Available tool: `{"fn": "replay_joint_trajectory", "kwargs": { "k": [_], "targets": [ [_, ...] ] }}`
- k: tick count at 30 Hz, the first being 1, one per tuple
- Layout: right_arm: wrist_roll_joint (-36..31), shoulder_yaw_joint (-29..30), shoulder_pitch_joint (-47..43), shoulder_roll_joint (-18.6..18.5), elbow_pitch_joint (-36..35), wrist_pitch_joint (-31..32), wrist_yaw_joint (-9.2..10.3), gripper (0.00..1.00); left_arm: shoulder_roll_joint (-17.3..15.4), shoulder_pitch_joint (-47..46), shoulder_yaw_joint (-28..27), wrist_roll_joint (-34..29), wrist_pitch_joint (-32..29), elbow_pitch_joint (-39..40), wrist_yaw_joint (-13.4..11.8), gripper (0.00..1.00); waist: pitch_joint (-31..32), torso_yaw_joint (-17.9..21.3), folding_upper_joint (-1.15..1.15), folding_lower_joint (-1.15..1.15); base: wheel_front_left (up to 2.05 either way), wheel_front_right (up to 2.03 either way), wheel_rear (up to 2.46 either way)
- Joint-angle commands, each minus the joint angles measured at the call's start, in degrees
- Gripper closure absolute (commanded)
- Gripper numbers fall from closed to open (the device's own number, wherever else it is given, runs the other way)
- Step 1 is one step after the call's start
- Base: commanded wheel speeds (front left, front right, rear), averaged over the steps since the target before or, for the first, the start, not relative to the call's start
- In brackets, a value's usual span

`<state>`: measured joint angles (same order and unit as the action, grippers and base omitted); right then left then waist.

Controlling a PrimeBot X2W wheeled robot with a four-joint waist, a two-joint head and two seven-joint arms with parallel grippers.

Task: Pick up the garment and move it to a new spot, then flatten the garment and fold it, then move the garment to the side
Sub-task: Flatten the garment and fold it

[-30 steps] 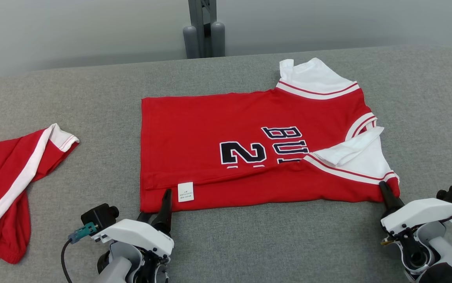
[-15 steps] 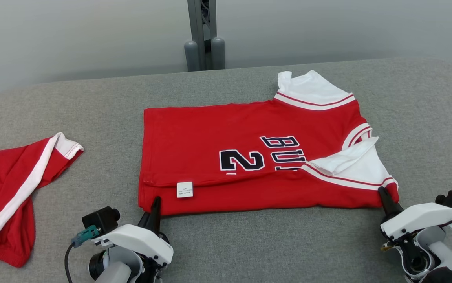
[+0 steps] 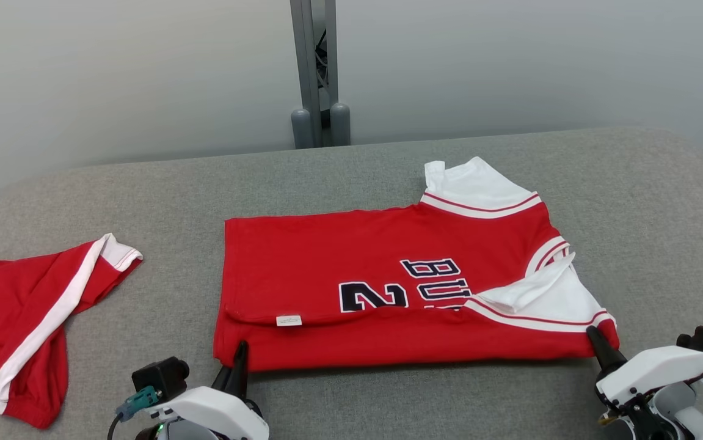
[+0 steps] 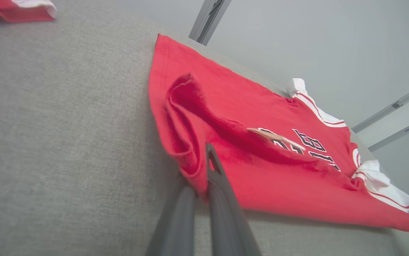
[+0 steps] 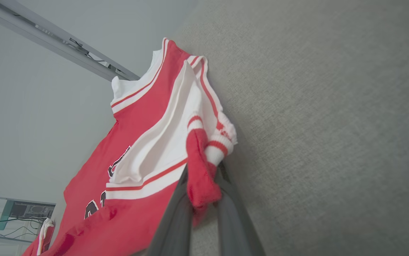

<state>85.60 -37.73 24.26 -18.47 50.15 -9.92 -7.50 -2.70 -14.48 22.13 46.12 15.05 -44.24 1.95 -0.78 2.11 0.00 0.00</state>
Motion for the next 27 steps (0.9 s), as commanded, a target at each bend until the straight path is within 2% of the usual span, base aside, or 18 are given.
{"fn": "replay_joint_trajectory", "kwargs": {
  "k": [1,12,27],
  "targets": [
    [0.0,-0.2,-0.9,-0.7,-0.2,0.4,0.02,1.0,-0.4,0.6,-0.4,-0.4,0.0,0.2,0.0,1.0,0.5,0.2,0.0,0.0,0.0,0.0,0.0],
    [0.5,-2.2,-5.8,-2.1,-2.1,2.6,0.02,1.0,-0.4,6.7,-1.9,-1.3,0.0,1.7,0.0,1.0,2.8,0.8,0.0,0.0,0.0,0.0,0.0],
    [1.7,-2.7,-13.4,-3.0,-4.9,2.0,0.02,1.0,-0.6,13.6,-3.4,-4.3,0.0,3.2,-0.6,1.0,4.5,0.5,0.0,0.0,0.0,0.0,0.0]
  ]
}}
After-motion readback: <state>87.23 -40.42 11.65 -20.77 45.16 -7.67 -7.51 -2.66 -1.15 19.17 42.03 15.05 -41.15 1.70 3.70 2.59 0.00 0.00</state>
